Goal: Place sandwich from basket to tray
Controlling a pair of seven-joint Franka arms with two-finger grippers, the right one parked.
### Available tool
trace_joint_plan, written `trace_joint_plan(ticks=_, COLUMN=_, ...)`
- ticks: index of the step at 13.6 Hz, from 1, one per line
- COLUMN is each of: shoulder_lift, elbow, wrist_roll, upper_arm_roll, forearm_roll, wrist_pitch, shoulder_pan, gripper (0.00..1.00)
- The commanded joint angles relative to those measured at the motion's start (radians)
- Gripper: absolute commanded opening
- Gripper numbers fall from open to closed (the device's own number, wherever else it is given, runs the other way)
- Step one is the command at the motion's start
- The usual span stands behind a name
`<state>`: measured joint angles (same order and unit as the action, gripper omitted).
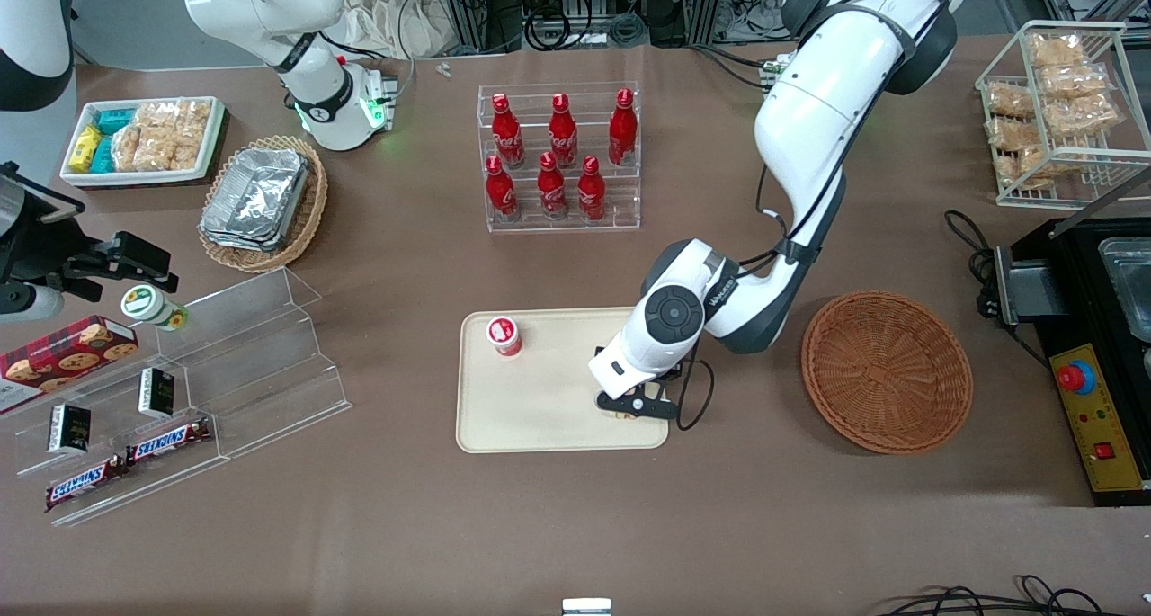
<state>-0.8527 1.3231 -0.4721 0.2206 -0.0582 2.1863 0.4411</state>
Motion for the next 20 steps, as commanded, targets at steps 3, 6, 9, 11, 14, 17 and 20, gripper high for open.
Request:
trace_joint_plan(ticks=3, shoulder_lift=0.147, elbow=-0.015, wrist_roll=-0.005, upper_arm_roll=-0.007, forearm_roll=-0.015, wrist_pitch=-0.237, shoulder_pan=-0.034, gripper=0.99)
trace_joint_plan(ticks=6, shoulder_lift=0.275, elbow=-0.013, wrist_roll=0.088, upper_arm_roll=-0.006, forearm_roll=-0.015, wrist_pitch=-0.426, shoulder_pan=-0.097, gripper=0.99)
trace_joint_plan(ticks=9, shoulder_lift=0.381, elbow=-0.013, wrist_roll=0.170, upper_arm_roll=-0.006, forearm_roll=-0.008, wrist_pitch=-0.537, shoulder_pan=-0.191, gripper=0.99)
trace_joint_plan(ticks=11, shoulder_lift=0.443, elbow=-0.015, wrist_roll=0.258, upper_arm_roll=-0.004, forearm_roll=0.003, wrist_pitch=-0.608, shoulder_pan=-0.261, gripper=0.99)
trace_joint_plan(ticks=14, shoulder_lift=0.513, elbow=-0.015, wrist_roll=0.386, upper_arm_roll=-0.006, forearm_roll=-0.003, wrist_pitch=-0.655, shoulder_pan=-0.362, gripper=0.99)
trace_joint_plan(ticks=17, shoulder_lift=0.553, elbow=-0.021, wrist_roll=0.437, upper_arm_roll=-0.009, forearm_roll=-0.017, wrist_pitch=-0.697, shoulder_pan=-0.452, gripper=0.99)
trace_joint_plan(ticks=20, shoulder_lift=0.564, elbow=-0.022, wrist_roll=0.441, upper_arm_roll=-0.009, forearm_roll=-0.020, wrist_pitch=-0.715, shoulder_pan=-0.536, gripper=1.00)
